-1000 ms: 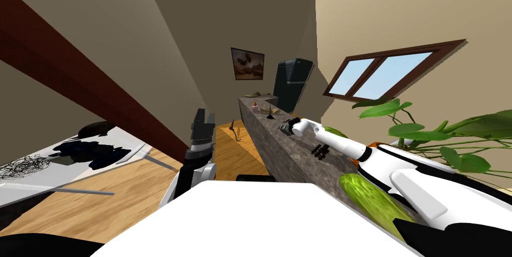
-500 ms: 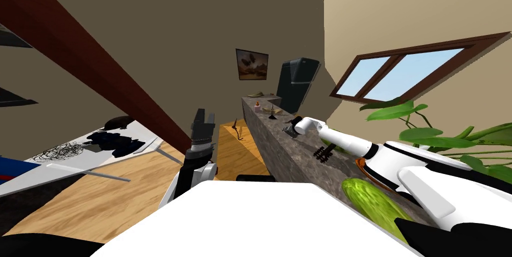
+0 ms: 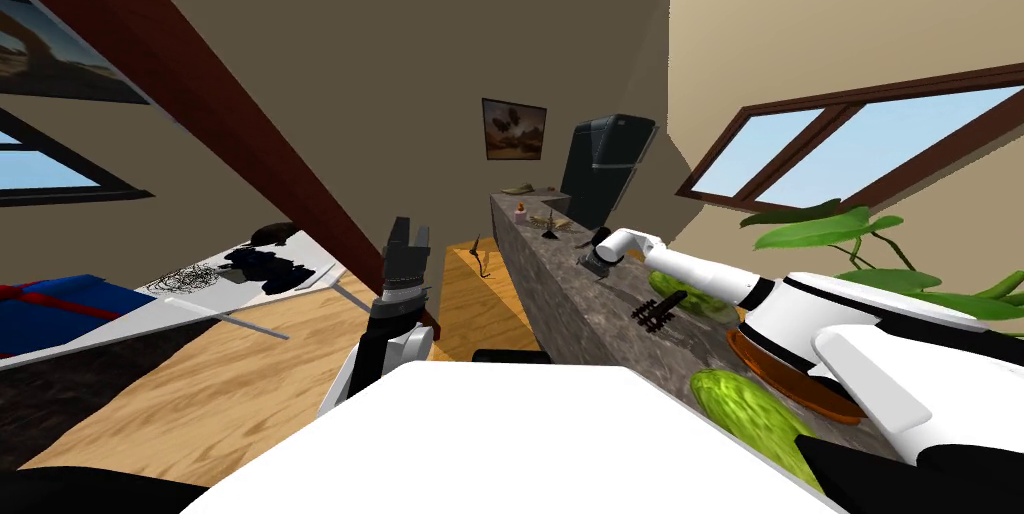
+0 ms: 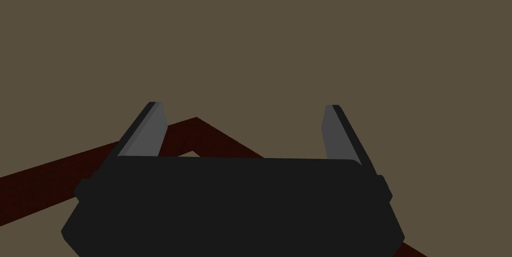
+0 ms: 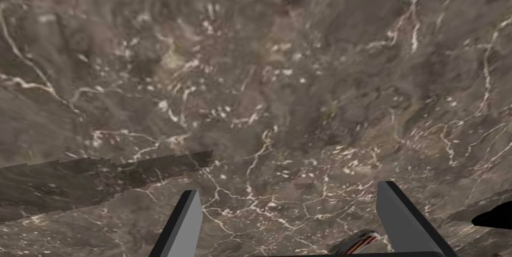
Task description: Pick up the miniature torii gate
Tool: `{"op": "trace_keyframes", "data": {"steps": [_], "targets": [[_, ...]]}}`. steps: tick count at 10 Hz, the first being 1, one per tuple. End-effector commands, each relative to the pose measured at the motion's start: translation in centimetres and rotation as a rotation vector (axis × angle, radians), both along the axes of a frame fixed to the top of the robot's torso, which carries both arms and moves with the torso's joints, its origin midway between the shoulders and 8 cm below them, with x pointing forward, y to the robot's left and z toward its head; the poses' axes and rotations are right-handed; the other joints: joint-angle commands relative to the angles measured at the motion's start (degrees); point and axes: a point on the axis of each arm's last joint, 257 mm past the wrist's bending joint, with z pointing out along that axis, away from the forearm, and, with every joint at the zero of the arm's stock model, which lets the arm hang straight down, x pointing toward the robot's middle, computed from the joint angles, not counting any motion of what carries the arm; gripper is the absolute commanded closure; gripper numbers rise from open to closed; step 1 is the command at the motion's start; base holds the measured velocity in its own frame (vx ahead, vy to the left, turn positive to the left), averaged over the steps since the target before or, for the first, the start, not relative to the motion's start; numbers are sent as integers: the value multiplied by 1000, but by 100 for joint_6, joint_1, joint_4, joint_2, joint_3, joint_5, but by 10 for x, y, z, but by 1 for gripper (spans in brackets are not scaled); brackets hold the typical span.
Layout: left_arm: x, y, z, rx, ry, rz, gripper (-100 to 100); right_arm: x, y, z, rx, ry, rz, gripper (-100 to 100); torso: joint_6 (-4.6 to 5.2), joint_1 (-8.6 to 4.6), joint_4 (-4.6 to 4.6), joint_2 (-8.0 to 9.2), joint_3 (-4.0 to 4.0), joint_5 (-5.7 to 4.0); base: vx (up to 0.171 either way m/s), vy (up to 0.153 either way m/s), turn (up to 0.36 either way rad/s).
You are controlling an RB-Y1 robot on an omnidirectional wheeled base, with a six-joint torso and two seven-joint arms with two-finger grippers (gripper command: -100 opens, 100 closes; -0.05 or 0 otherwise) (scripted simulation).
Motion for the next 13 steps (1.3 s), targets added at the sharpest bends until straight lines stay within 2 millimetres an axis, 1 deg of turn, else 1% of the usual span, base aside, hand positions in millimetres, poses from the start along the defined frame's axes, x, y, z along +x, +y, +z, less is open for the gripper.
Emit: {"op": "trace_keyframes", "data": {"steps": [1,2,3,4,5,6,7,8,9,10,11,12,13], "targets": [[0,0,0,0,0,0,0,-8,-6,-1,-16,32,-17,-100,0,0,0,0,0,0,-10,-12,5],[0,0,0,0,0,0,0,-16,-29,8,-34,69,-78,-100,-1,9,-2,-5,-3,1,-12,-23,168],[0,0,0,0,0,0,0,-22,-32,8,-47,92,-85,-100,-5,7,-2,-7,-4,2,-14,-37,110],[0,0,0,0,0,0,0,-24,-33,8,-50,98,-87,-100,-2,3,-2,-7,-4,0,-9,-12,21],[0,0,0,0,0,0,0,-34,-54,18,-64,135,-150,-100,-1,9,-2,-8,-5,1,-24,-24,183],[0,0,0,0,0,0,0,-40,-57,18,-76,157,-157,-100,-5,7,-1,-4,-3,2,-16,-38,87],[0,0,0,0,0,0,0,-47,-75,29,-82,181,-217,-100,0,3,-2,-5,-3,0,-11,-32,169],[0,0,0,0,0,0,0,-55,-77,29,-93,208,-225,-100,-4,3,-2,-7,-4,1,-10,-31,81],[0,0,0,0,0,0,0,-57,-78,29,-98,218,-228,-100,0,3,-2,-8,-5,0,-3,-5,-5],[0,0,0,0,0,0,0,-69,-94,41,-103,252,-290,-100,-1,11,-3,-10,-6,1,-8,-10,142],[0,0,0,0,0,0,0,-74,-96,41,-113,272,-296,-100,-2,10,-2,-8,-5,2,-8,-23,75],[0,0,0,0,0,0,0,-85,-109,51,-111,298,-353,-100,-1,8,-3,-9,-5,1,-13,-20,138],[0,0,0,0,0,0,0,-92,-111,53,-122,323,-360,-100,-3,8,-3,-8,-5,1,-11,-17,73]]}}
